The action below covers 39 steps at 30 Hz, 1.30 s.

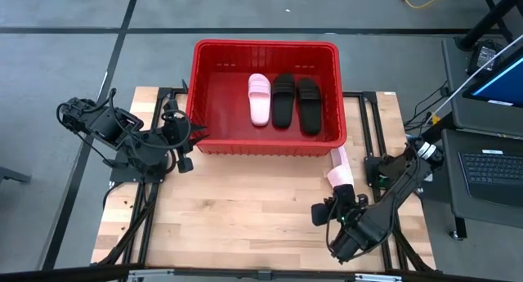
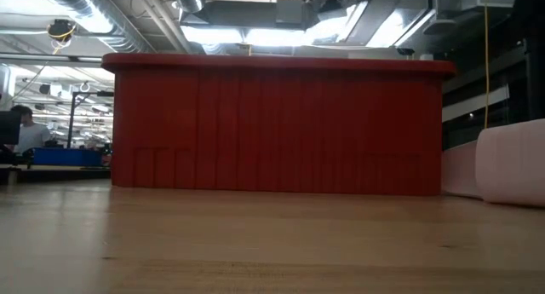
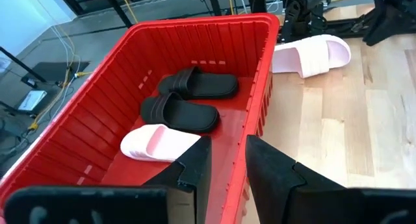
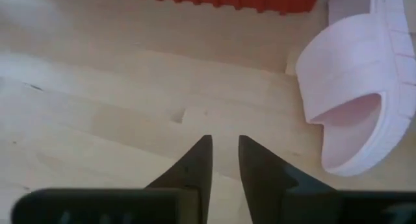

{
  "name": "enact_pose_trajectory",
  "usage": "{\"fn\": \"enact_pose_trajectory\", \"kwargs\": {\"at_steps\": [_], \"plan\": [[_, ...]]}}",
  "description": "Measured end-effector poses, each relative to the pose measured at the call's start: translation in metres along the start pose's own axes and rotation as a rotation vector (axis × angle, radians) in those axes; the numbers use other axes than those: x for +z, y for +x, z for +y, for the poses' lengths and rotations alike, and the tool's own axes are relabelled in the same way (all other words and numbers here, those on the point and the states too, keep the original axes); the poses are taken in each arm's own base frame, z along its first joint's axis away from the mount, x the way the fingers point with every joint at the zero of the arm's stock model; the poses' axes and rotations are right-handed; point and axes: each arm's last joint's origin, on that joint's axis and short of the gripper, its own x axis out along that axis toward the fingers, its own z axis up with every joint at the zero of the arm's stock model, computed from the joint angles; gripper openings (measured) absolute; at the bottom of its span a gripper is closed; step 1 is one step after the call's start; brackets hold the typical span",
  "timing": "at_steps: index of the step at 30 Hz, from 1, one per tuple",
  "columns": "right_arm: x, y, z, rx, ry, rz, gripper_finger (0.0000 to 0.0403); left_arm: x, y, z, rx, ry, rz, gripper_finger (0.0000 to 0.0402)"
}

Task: Pick and place slides into bin
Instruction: Put the pink slipper into the red bin

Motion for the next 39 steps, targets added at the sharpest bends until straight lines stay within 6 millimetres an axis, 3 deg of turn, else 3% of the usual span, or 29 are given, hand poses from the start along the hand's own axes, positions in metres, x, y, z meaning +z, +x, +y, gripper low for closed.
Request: {"fn": "enact_pose_trajectory", "kwargs": {"at_steps": [8, 20, 28, 35, 39], "plan": [[0.005, 0.002, -0.008, -0.064, -0.112, -0.055, 0.0092, 0.0, 0.0, 0.0, 0.0, 0.008, 0.0, 0.0088], [-0.021, 0.048, -0.03, -0.101, -0.068, -0.079, 0.0093, 0.0, 0.0, 0.0, 0.0, 0.008, 0.0, 0.0088], [-0.03, 0.056, -0.042, -0.09, -0.092, -0.079, 0.0093, 0.0, 0.0, 0.0, 0.0, 0.007, 0.0, 0.0088], [-0.036, 0.055, -0.031, -0.108, 0.014, 0.08, 0.0093, 0.0, 0.0, 0.0, 0.0, 0.002, 0.0, 0.0088], [-0.028, 0.052, -0.016, -0.083, 0.067, 0.096, 0.0093, 0.0, 0.0, 0.0, 0.0, 0.004, 0.0, 0.0088]]}}
